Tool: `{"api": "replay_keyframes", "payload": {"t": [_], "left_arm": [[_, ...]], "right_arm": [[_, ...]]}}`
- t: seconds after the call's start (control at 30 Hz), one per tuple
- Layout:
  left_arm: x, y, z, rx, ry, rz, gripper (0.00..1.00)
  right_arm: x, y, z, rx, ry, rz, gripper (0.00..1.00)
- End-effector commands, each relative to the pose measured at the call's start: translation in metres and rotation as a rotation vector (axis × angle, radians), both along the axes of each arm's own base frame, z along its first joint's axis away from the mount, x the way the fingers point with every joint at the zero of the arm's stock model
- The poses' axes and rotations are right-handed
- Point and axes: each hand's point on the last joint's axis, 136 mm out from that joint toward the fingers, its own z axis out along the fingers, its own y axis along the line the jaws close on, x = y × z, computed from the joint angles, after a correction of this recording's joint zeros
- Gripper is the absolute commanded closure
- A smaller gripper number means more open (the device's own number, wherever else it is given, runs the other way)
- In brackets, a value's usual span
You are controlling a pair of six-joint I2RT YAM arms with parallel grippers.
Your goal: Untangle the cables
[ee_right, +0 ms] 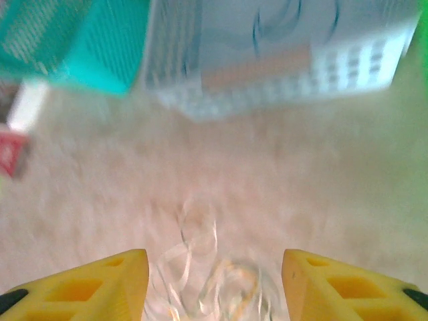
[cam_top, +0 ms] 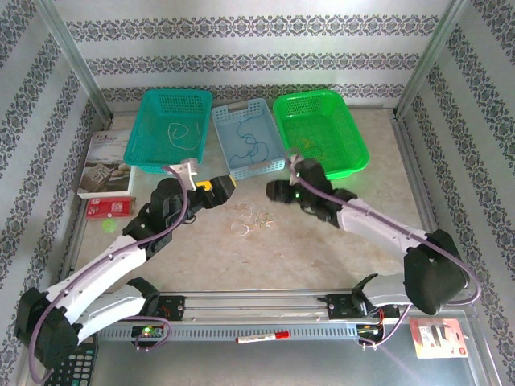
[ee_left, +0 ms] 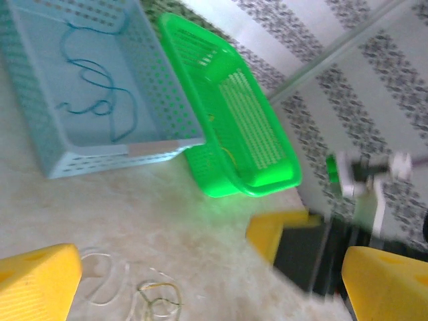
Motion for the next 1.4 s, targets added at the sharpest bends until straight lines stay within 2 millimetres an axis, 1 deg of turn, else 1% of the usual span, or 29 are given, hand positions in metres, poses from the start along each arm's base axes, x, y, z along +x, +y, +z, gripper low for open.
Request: {"api": "replay_keyframes", "payload": {"t": [0.0, 0.1, 0.2, 0.27, 0.5, 0.73, 0.87, 1.07, 1.13, 1.17, 1.3, 1.33, 1.37], "left_arm": [[0.001, 0.022, -0.019, 0.099, 0.038, 0.092, 0.00], [0.001, 0.023, -0.029, 0.125, 0.092, 0.098, 0.00], [0.001, 0.020, -0.037, 0.131, 0.129, 0.087, 0.00], [0.002, 0.021, -0.042, 0.137, 0.151, 0.097, 0.00], [0.002, 0.026, -0.049, 0.187, 0.166, 0.109, 0.00], [0.000, 0.026, -0.049, 0.223, 0.157, 0.083, 0.00], [-0.001, 0.025, -0.050, 0.219, 0.156, 0.077, 0.00], [0.000, 0.022, -0.048, 0.214, 0.148, 0.063, 0.00], [0.000, 0.021, -0.048, 0.212, 0.147, 0.061, 0.00], [0.000, 0.021, -0.047, 0.212, 0.145, 0.059, 0.00], [0.000, 0.021, -0.050, 0.217, 0.152, 0.058, 0.00], [0.000, 0.021, -0.051, 0.218, 0.154, 0.057, 0.00], [0.000, 0.020, -0.051, 0.219, 0.152, 0.053, 0.00]], "right_arm": [[-0.024, -0.004, -0.027, -0.067, 0.022, -0.034, 0.45], [-0.043, 0.001, -0.042, -0.102, 0.035, -0.013, 0.46], [-0.049, 0.006, -0.051, -0.120, 0.053, -0.003, 0.47], [-0.048, 0.009, -0.055, -0.120, 0.059, 0.000, 0.48], [-0.038, 0.025, -0.065, -0.133, 0.088, 0.022, 0.50], [-0.028, 0.035, -0.071, -0.145, 0.095, 0.032, 0.54], [-0.024, 0.036, -0.080, -0.154, 0.118, 0.033, 0.57], [-0.024, 0.035, -0.089, -0.163, 0.144, 0.029, 0.59], [-0.024, 0.035, -0.092, -0.164, 0.151, 0.031, 0.65], [-0.024, 0.036, -0.092, -0.162, 0.154, 0.033, 0.69], [-0.024, 0.039, -0.085, -0.140, 0.146, 0.050, 0.98], [-0.025, 0.040, -0.081, -0.130, 0.142, 0.060, 1.00], [-0.025, 0.042, -0.076, -0.115, 0.133, 0.069, 1.00]]}}
